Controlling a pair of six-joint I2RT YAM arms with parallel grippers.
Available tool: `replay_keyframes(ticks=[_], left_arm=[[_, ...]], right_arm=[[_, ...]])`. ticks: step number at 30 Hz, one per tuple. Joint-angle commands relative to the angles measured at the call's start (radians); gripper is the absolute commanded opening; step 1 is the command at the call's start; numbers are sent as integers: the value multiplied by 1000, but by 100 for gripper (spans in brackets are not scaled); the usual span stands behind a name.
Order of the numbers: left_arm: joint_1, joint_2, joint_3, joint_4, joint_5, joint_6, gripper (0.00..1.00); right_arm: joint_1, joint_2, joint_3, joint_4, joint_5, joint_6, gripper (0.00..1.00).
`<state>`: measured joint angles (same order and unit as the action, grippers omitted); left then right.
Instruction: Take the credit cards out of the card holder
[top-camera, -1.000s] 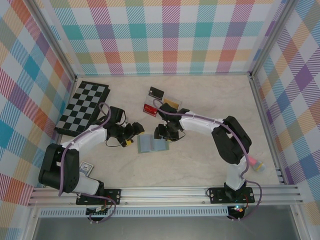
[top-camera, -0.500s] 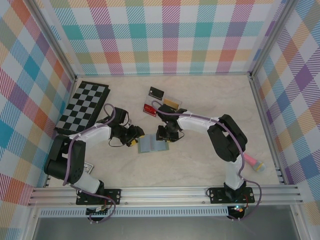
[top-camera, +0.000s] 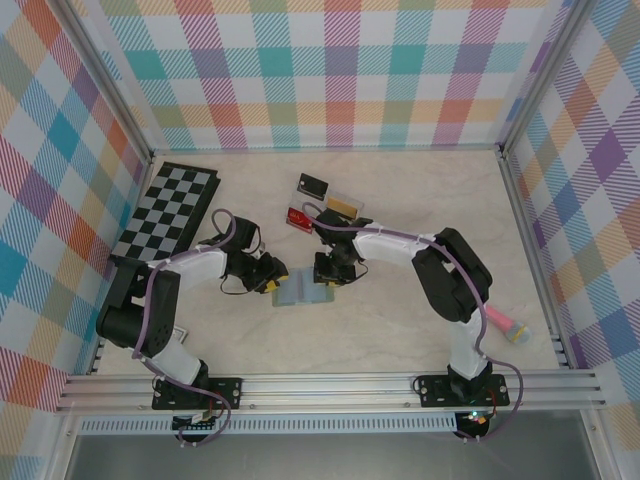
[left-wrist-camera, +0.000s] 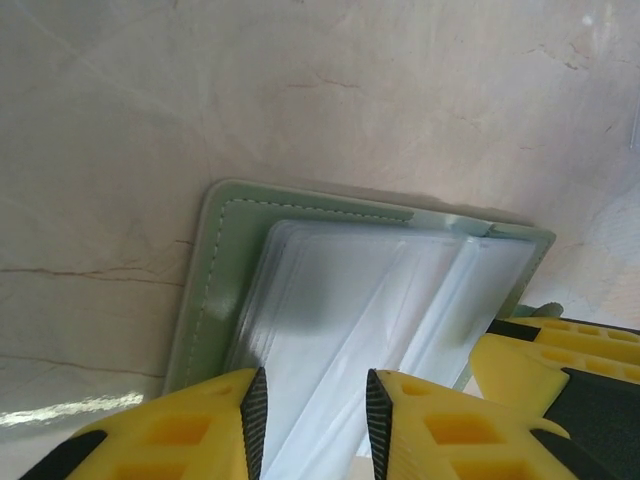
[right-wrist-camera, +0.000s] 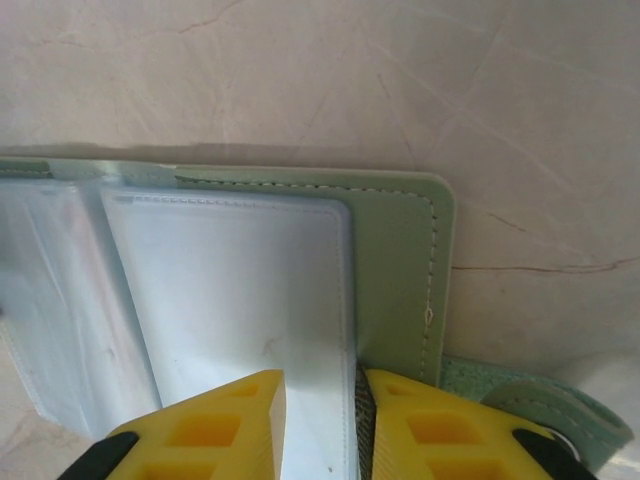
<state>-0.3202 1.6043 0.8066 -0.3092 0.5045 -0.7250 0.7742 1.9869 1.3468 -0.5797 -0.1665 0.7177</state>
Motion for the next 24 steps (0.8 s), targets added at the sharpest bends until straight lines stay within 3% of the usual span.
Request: replay_keyframes(ticks=[1, 13, 18, 24], left_arm=[[-13, 19, -14, 7, 0, 10, 33], [-12, 0, 2, -23, -9, 25, 33], [-13, -40, 27, -113, -101, 66, 42], [-13, -30, 21, -105, -95, 66, 43]], right_arm=[[8, 24, 9, 30, -60, -12, 23], [7, 26, 9, 9, -21, -8, 18], [8, 23, 11, -2, -7, -9, 19], [8, 29, 14, -5, -10, -8, 19]])
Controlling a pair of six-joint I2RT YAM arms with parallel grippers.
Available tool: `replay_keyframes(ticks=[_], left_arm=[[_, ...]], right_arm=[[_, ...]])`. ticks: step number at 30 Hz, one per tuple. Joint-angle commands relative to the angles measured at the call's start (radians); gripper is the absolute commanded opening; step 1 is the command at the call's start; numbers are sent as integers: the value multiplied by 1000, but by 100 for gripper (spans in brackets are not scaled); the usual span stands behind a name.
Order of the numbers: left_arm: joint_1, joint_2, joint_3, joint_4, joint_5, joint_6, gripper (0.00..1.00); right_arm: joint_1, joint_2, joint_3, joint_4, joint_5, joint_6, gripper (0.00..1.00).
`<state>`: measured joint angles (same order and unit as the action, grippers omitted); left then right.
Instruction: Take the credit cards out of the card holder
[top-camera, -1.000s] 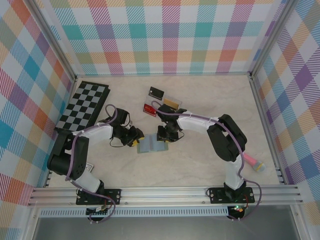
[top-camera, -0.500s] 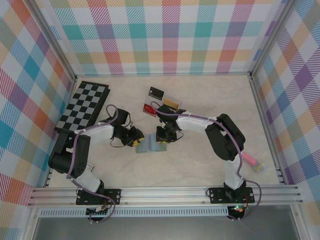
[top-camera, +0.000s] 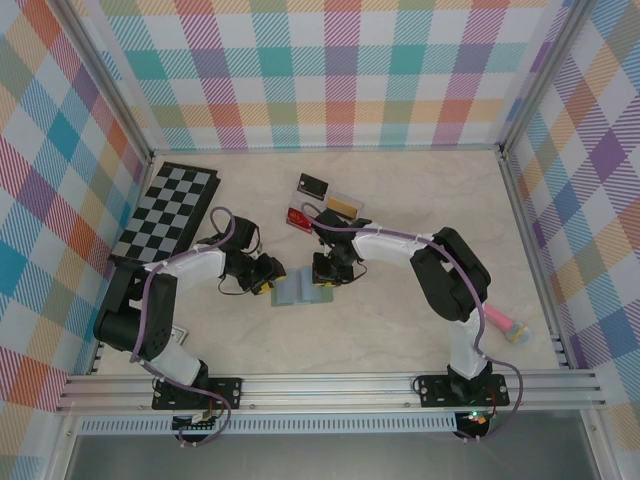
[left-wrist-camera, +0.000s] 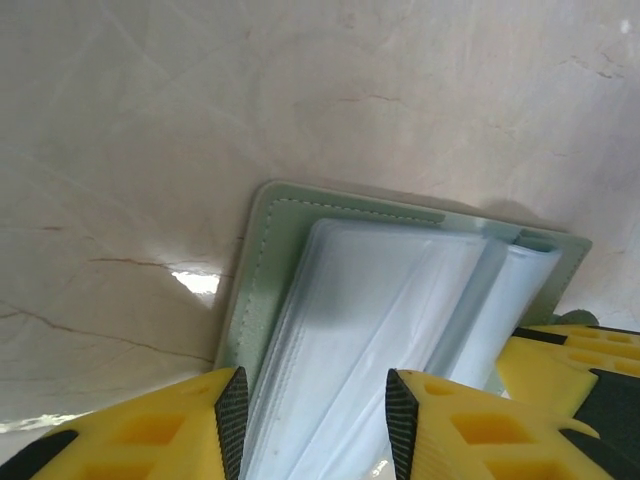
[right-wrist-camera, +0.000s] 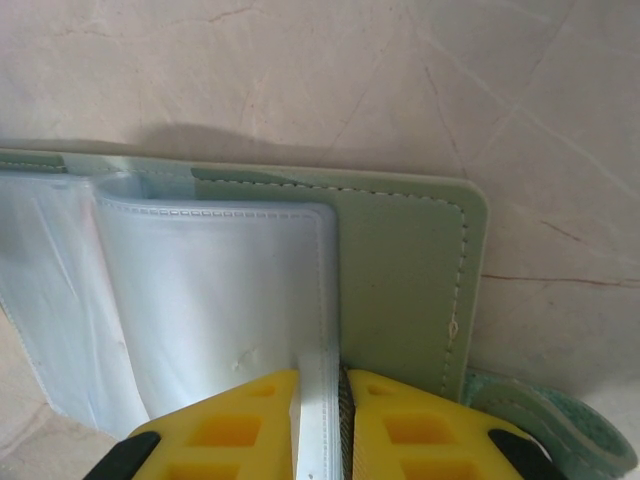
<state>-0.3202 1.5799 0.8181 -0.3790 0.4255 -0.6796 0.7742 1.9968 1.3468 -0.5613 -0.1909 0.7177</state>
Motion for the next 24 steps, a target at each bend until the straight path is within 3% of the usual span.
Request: replay_keyframes(ticks=[1, 24], left_arm=[[-13, 2, 6, -28, -7, 18, 43], [-15, 16, 4, 23, 82, 11, 25]], right_arm=[[8, 20, 14, -23, 14, -9, 19], [6, 31, 18, -19, -10, -11, 18]])
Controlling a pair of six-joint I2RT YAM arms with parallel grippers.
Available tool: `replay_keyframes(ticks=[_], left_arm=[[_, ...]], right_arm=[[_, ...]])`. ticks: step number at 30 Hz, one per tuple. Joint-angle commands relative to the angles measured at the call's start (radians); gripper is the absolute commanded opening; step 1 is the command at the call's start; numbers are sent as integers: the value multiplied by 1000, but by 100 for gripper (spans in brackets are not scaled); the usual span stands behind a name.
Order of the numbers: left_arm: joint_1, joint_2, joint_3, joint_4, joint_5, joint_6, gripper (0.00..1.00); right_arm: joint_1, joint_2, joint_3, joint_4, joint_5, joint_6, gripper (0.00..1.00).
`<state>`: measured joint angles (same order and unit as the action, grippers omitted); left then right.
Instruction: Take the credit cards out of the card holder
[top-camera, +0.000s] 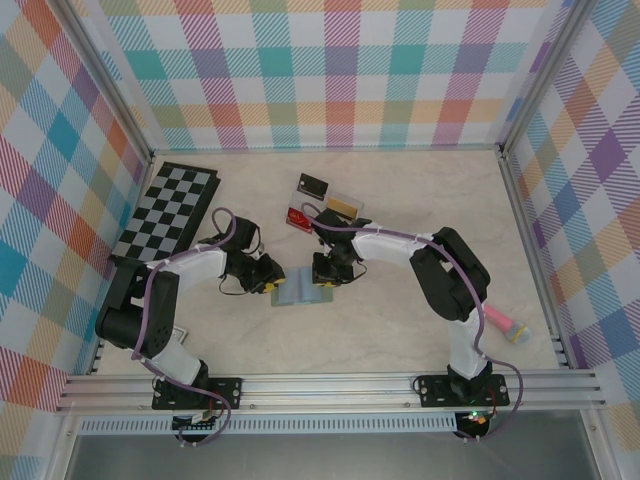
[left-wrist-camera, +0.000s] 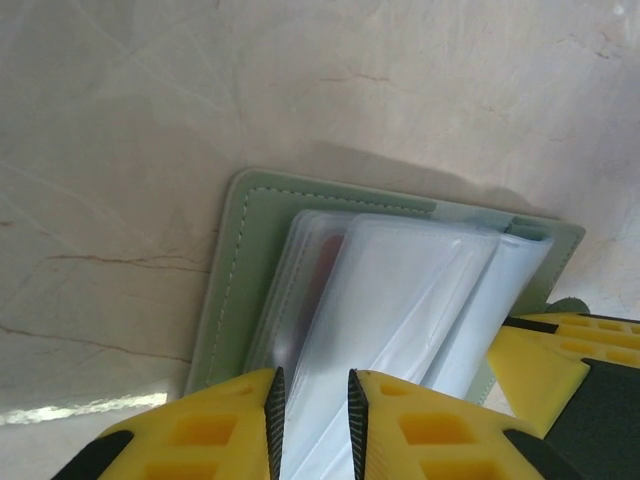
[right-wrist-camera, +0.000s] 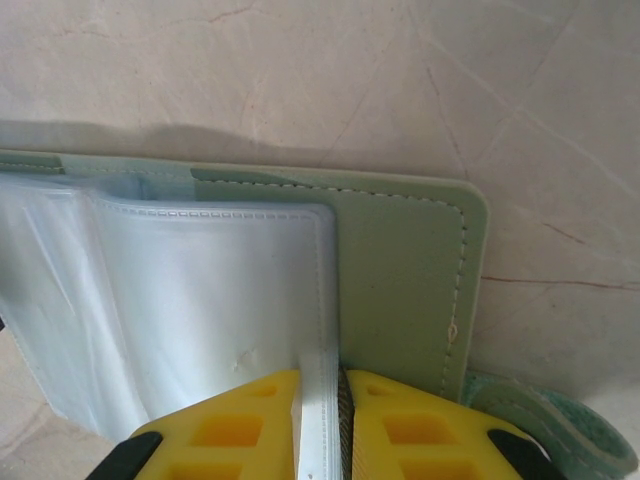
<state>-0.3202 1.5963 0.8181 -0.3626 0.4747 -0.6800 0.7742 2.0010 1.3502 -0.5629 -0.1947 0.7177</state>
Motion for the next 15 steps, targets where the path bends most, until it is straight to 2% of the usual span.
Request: replay_keyframes(ticks=[1, 12, 15], left_arm=[[-16, 1, 2, 10, 39, 11, 26], [-20, 37, 6, 12, 52, 17, 36], [-27, 41, 17, -18, 24, 32, 39]], right_arm=[[7, 27, 13, -17, -7, -11, 18], [7, 24, 10, -17, -8, -11, 18], [7, 24, 10, -17, -8, -9, 18]])
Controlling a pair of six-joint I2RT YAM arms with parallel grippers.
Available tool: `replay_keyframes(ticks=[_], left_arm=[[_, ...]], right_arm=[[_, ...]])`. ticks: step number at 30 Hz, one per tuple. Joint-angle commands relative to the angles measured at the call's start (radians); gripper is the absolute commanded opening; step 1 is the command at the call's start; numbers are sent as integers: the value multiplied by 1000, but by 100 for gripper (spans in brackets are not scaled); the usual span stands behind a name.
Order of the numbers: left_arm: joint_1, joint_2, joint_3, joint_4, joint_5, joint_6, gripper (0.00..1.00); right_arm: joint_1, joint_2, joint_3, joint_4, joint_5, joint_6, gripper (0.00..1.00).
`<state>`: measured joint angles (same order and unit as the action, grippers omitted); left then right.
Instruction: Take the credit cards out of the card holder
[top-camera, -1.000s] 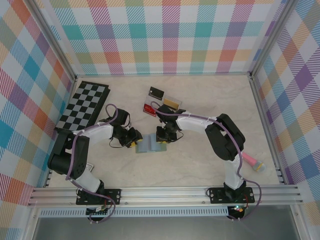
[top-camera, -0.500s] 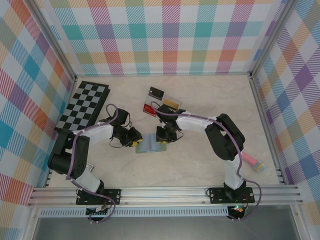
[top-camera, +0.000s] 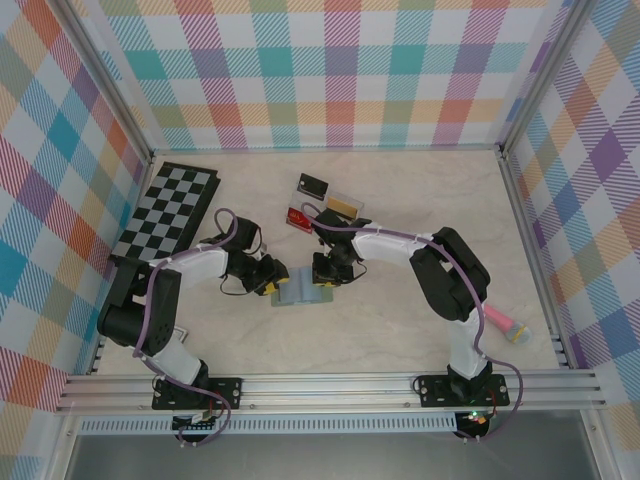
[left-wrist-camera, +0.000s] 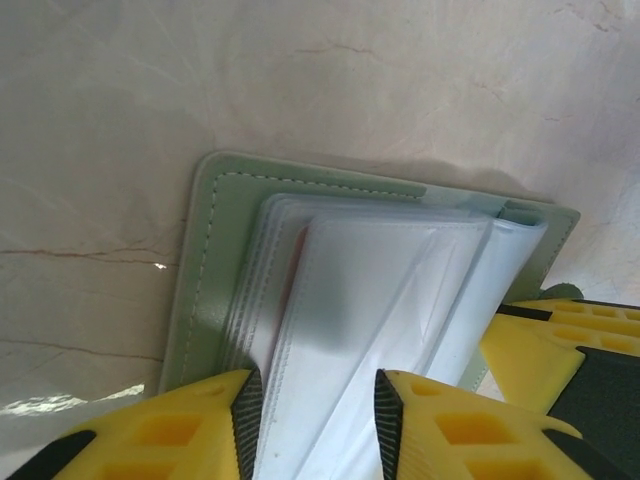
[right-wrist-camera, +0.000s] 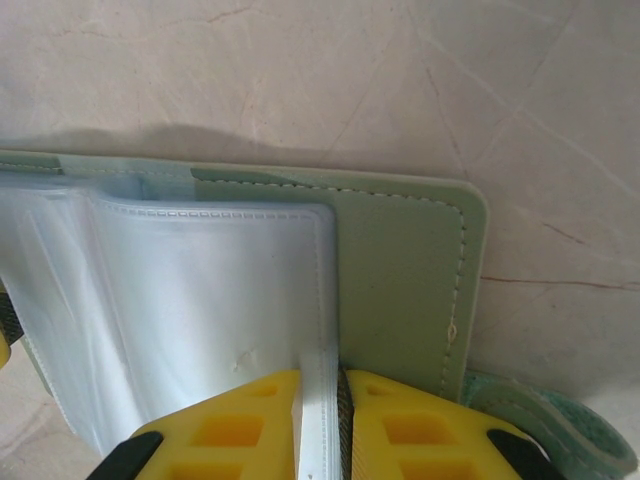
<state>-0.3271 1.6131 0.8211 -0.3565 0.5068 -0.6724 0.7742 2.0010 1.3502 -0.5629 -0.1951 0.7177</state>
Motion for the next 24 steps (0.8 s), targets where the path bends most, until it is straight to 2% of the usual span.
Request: replay_keyframes(ticks=[1, 6, 13, 24], left_arm=[[-25, 25, 18, -33, -15, 31, 39], [-36, 36, 25, -38, -6, 40, 40], [-49, 42, 45, -16, 44, 45, 35], [-56, 43, 55, 11, 99, 44, 37]], right_arm=[[7, 24, 10, -18, -7, -9, 18], [5, 24, 14, -15, -10, -9, 18], [5, 18, 14, -12, -20, -11, 18], [-1, -8, -2, 13, -31, -7, 18]])
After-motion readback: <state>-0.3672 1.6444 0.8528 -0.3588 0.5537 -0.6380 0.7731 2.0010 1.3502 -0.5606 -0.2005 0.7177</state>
